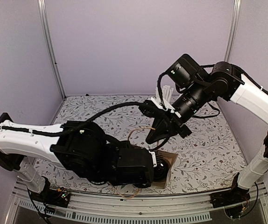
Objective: Pack the takeout coffee
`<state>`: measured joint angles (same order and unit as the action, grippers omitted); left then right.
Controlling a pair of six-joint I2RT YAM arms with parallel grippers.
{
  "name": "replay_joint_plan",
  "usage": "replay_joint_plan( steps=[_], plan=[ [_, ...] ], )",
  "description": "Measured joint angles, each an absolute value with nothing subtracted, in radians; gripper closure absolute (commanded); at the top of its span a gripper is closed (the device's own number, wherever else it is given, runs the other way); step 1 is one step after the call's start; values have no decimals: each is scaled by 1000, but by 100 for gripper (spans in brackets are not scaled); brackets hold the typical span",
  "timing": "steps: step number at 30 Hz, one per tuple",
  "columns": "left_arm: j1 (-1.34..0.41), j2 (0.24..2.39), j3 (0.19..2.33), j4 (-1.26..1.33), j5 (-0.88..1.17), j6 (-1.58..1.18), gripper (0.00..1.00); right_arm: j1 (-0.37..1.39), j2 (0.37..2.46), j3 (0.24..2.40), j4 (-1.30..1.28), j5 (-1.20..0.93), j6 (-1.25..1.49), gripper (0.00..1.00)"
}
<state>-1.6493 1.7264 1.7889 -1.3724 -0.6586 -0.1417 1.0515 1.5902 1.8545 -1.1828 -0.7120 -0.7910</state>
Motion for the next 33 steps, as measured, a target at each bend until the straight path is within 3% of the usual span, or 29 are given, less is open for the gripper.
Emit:
replay_joint_plan(
  steps=[33],
  plan=[
    [-1613,1708,1480,-1066,-707,64,61,1086,1605,1859,-1234,-771,-810,100]
  ],
)
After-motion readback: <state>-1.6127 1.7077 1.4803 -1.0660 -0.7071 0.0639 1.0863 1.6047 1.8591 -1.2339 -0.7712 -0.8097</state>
